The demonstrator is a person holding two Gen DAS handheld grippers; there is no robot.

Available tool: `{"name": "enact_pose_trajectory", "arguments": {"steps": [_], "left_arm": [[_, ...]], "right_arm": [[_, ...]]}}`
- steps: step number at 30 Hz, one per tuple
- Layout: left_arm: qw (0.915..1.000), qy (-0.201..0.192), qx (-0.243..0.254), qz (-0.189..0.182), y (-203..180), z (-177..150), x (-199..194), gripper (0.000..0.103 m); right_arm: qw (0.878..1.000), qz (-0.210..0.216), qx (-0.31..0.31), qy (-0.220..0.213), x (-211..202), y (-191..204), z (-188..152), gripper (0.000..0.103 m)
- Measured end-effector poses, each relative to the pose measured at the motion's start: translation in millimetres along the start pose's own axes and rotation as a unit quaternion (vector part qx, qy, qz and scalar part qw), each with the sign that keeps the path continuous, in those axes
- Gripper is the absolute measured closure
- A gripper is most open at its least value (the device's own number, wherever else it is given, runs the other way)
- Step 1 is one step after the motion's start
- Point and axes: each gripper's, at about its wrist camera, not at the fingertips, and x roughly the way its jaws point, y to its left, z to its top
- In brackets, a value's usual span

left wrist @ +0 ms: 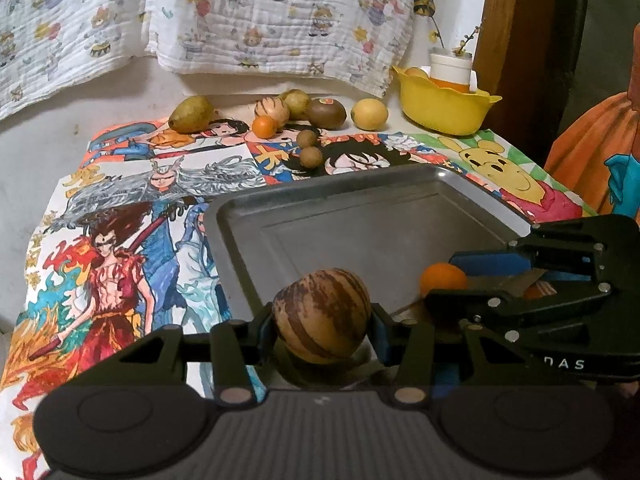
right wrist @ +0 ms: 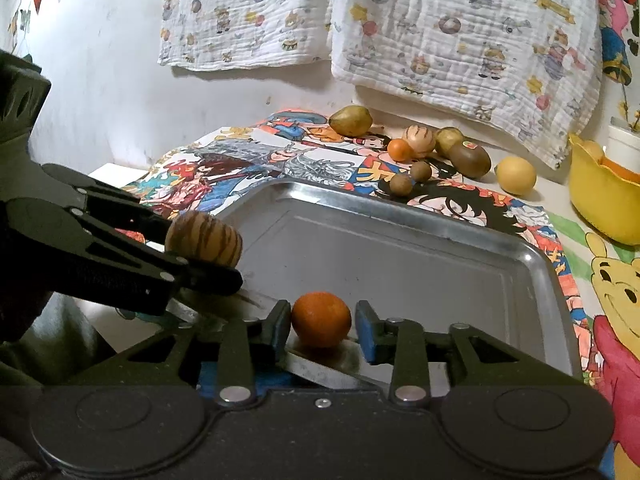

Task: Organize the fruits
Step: 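Carry the melon into the tray and open the left tool while the right tool releases the tangerine there, then withdraw both tools from the tray back toward the fruits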

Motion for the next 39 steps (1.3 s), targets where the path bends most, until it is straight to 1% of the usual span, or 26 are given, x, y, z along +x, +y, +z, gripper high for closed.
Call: {"name": "enact_pose_trajectory", "arguments": {"steps": [1,2,4,7,9,11,12,13,15,16,17,18,20,22,24,30,39], "left_arm": [[1.0000,-0.004,-0.001,-0.002,0,0,-2,0.042],[1.0000,-0.009,-0.001,-0.003,0,0,-5,0.038],[0.9998,-0.017,0.002,0.002,0,-1,-11,0.032],[0.9997,-0.021,0.004,0.009,-1,-2,-18,0.028],[0.9997,-0.023,0.001,0.012,-1,-4,-23,0.024],[0.9995,-0.027,-0.003,0.016,-1,-6,-28,0.017],[0.9994,-0.030,-0.004,0.018,-1,-8,-31,0.015],[0.9993,-0.031,-0.004,0.020,-2,-9,-34,0.013],[0.9992,-0.033,0.000,0.023,-3,-11,-40,0.007],[0.9991,-0.034,0.005,0.024,-3,-13,-43,0.004],[0.9990,-0.035,0.009,0.028,-4,-15,-46,0.002],[0.9989,-0.034,0.013,0.030,-6,-17,-47,0.001],[0.9986,-0.034,0.021,0.034,-7,-21,-51,0.001],[0.9985,-0.031,0.024,0.038,-8,-24,-53,0.001],[0.9984,-0.026,0.023,0.045,-7,-26,-54,0.001],[0.9978,-0.013,0.022,0.062,0,-28,-57,0.001],[0.9964,-0.002,0.020,0.083,17,-20,-59,0.001]], "right_arm": [[1.000,0.001,0.001,-0.001,-2,-1,-1,0.058],[1.000,0.002,0.003,-0.002,-3,-1,-2,0.056],[1.000,0.000,0.006,-0.004,-7,-2,-5,0.053],[1.000,-0.001,0.010,-0.012,-15,-5,-7,0.047],[1.000,-0.002,0.009,-0.016,-20,-6,-9,0.040],[1.000,-0.003,0.008,-0.018,-25,-6,-10,0.035],[1.000,-0.002,0.008,-0.018,-26,-6,-10,0.030],[1.000,-0.002,0.007,-0.020,-29,-6,-11,0.029],[1.000,-0.002,0.005,-0.022,-33,-5,-12,0.020],[1.000,-0.002,0.004,-0.022,-34,-5,-13,0.018],[1.000,-0.002,0.004,-0.022,-36,-5,-13,0.014],[1.000,-0.002,0.004,-0.021,-36,-5,-14,0.010],[1.000,-0.004,0.008,-0.021,-39,-5,-16,0.006],[1.000,-0.007,0.013,-0.019,-42,-6,-18,0.004],[1.000,-0.015,0.017,-0.017,-44,-7,-20,0.001],[0.999,-0.041,0.017,-0.013,-46,-14,-23,0.001],[0.998,-0.062,0.007,-0.013,-40,-26,-14,0.001]]}}
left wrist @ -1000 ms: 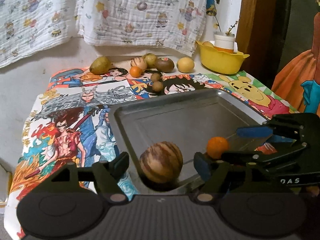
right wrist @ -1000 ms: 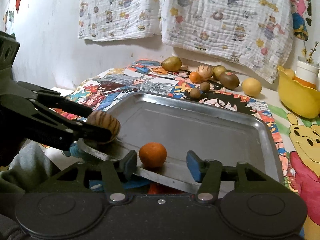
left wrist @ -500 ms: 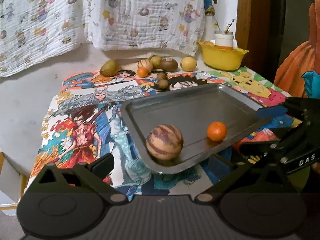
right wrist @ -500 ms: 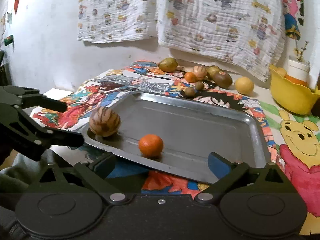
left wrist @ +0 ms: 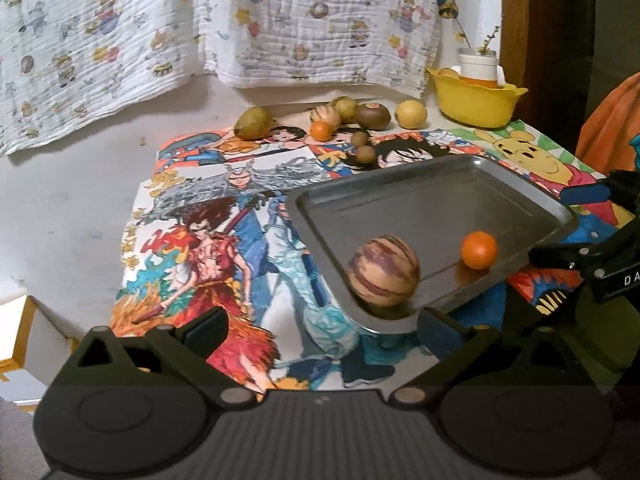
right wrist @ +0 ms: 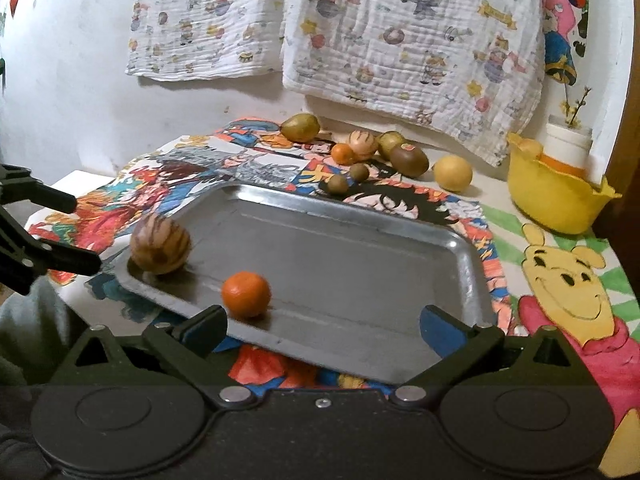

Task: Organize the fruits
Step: 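Withdraw both tools from the tray back toward the fruits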

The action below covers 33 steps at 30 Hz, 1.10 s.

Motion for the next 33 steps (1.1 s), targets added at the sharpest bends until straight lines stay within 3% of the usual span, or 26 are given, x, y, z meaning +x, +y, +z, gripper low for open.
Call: {"name": "enact_pose_trajectory", "arguments": {"steps": [9,17,25,33], "left_arm": [[0.9998,-0.001,-0.005,0.022,26,34,9,0.001],[0.9997,-0.001,-0.008,0.025,44,76,41,0.001],[0.9999,0.005,-0.011,-0.010,50,114,85,0.001],[0.9982,0.002,0.015,-0.059,32,148,130,0.001]], "right_arm": [[1.000,-0.025,-0.010,-0.008,21,-19,29,0.001],[0.999,-0.045,-0.018,-0.007,54,-37,63,0.001],[0.997,-0.073,-0.031,0.002,86,-58,102,0.001],[0.996,-0.085,-0.027,0.006,120,-80,143,0.001]]}}
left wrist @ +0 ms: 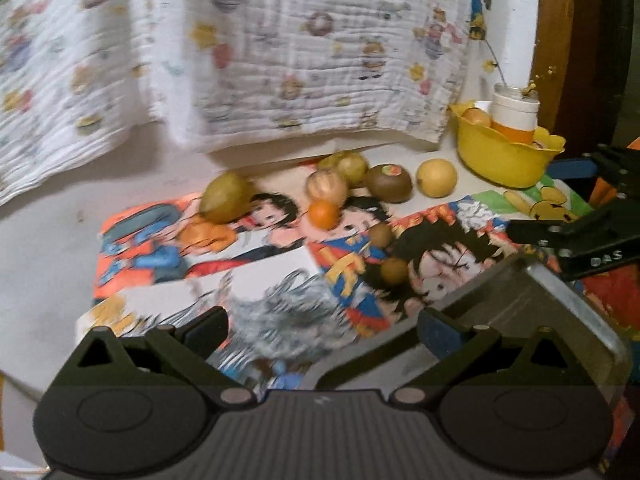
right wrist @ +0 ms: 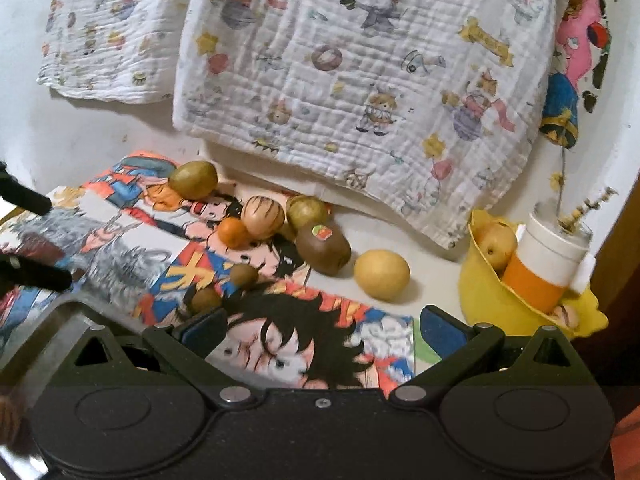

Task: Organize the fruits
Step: 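Withdraw both tools from the tray back toward the fruits, then grasp a small brown fruit with the right tool while the left tool grasps another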

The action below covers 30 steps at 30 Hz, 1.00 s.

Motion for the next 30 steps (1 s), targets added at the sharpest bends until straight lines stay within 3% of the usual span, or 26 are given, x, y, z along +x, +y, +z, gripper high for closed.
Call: {"name": "enact_pose_trajectory", "arguments": {"steps": [7,16,24,30], "left_arm": [[0.9989,-0.004,0.046,-0.005,-20,14,31,0.001],[0.9979,0.016,0.053,-0.033,-29,13,64,0.001],[0.9973,0.019,0.040,-0.058,-29,9,80,0.001],[0.9971,0.015,0.039,-0.064,-33,9,89,0.013]], "right_arm": [[1.000,0.019,0.011,0.021,39,-3,21,0.001],[0.995,0.064,0.072,0.032,73,1,29,0.001],[0.984,0.097,0.135,0.063,105,0,25,0.022],[0.974,0.127,0.167,0.088,130,2,19,0.043]]}}
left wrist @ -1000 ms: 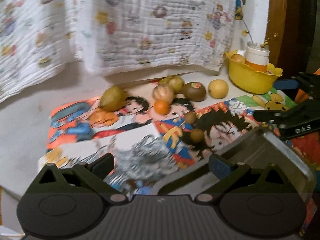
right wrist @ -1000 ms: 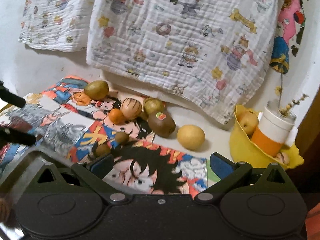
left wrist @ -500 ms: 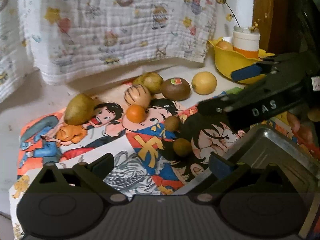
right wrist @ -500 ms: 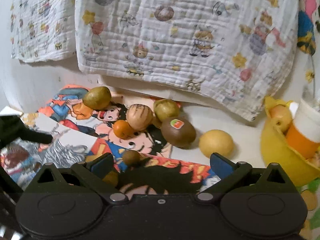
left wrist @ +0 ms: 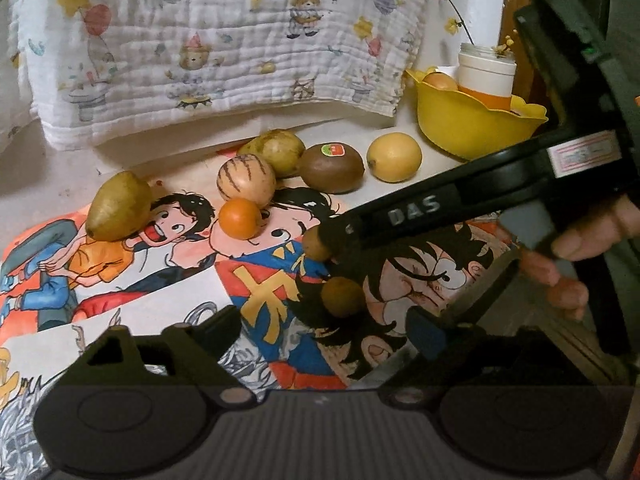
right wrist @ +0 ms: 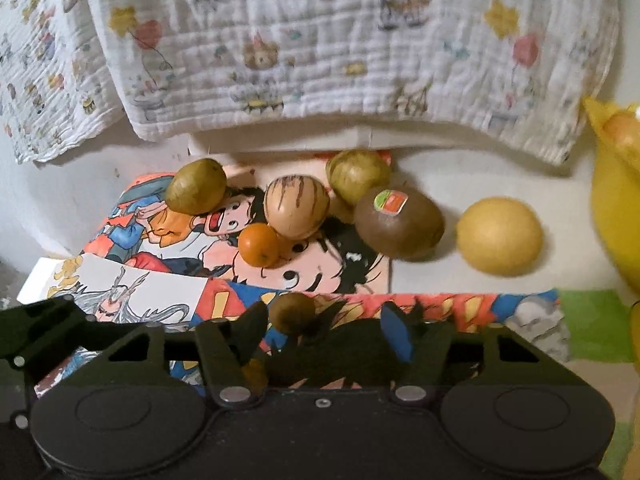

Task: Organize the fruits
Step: 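Grasp a small brown fruit with the right tool while the left tool grasps another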

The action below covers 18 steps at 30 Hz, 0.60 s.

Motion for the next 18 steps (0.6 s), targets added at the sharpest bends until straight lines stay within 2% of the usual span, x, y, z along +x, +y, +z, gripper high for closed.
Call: {"name": "enact_pose_trajectory", "arguments": {"steps": [2,8,16,18], "left_arm": [[1.0000,0.002,-0.002,-0.003,0,0,4,0.021],[0.9998,0.007,-0.016,-0.010,2,2,13,0.034],[0.9996,0.005,-0.019,-0.018,0,5,20,0.050],[0.9996,0.004,-0.017,-0.020,-1,5,21,0.051]], "right_arm": [[1.000,0.008,0.009,0.005,6,-2,-1,0.047],[0.999,0.028,0.011,0.010,14,2,0,0.054],[0.999,0.044,-0.003,0.014,20,8,3,0.066],[0.999,0.049,0.000,0.015,20,8,3,0.069]]}}
